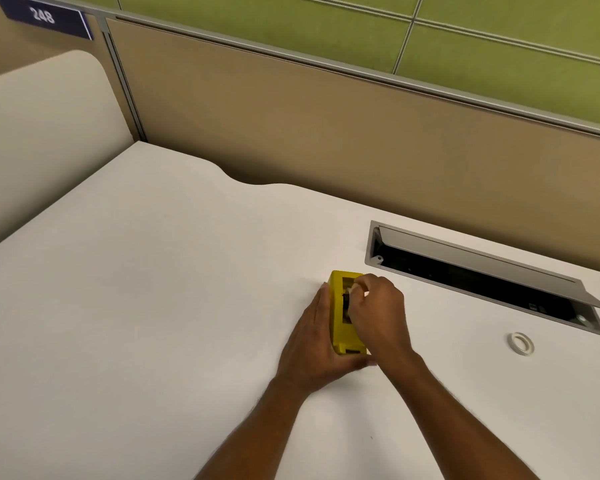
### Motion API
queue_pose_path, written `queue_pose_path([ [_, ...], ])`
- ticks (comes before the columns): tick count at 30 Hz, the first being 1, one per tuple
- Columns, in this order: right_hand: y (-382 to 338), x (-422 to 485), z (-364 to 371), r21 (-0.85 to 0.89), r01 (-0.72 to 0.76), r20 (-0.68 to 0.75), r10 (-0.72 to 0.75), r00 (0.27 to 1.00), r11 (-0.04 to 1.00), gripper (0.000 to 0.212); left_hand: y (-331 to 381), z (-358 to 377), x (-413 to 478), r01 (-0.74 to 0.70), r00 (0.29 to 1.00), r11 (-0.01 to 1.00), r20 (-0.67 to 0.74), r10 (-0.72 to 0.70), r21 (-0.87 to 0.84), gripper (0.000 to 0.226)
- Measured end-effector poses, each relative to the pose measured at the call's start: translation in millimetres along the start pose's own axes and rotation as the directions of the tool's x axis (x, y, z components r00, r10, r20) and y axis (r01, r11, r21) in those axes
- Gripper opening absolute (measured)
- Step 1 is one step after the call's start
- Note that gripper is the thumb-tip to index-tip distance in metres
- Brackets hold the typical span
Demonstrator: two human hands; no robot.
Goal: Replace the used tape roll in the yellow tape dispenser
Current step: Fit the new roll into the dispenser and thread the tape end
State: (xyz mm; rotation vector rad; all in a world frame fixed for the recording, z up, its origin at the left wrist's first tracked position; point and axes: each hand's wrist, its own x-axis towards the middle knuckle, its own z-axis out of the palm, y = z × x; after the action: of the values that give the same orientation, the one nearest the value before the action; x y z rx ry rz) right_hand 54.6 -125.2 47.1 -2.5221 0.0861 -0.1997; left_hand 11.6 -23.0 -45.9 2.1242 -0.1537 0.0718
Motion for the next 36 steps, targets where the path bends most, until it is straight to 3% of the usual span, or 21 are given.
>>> queue_pose_path([
  [3, 11.1, -1.4, -9.6, 0.079, -0.028, -0.022, 0.029, 0.999, 0.996, 0.024, 2.9, -6.0, -0.8, 0.020, 0.998, 0.998, -0.063, -0.024, -0.057, 0.105],
  [6, 19.3, -0.2, -15.2, 0.068, 0.026, 0.075, -0.031, 0.997, 0.997, 0.026, 8.8, -6.6, 3.8, 0.056, 0.983, 0.986, -0.162, -0.082, -0.157, 0.077],
  [11, 23.2, 2.2, -20.9, 0.039, 0.142, 0.154, -0.146, 0.977, 0.989, 0.026, 22.8, -3.6, 19.9, 0.045, 0.975, 0.991, -0.213, -0.070, -0.125, 0.043],
  [36, 32.5, 20.7, -20.5, -0.015, 0.249, 0.322, -0.231, 0.918, 0.968, 0.023, -3.6, -5.9, 28.7, -0.060, 0.984, 0.997, -0.171, 0.051, -0.047, 0.049],
])
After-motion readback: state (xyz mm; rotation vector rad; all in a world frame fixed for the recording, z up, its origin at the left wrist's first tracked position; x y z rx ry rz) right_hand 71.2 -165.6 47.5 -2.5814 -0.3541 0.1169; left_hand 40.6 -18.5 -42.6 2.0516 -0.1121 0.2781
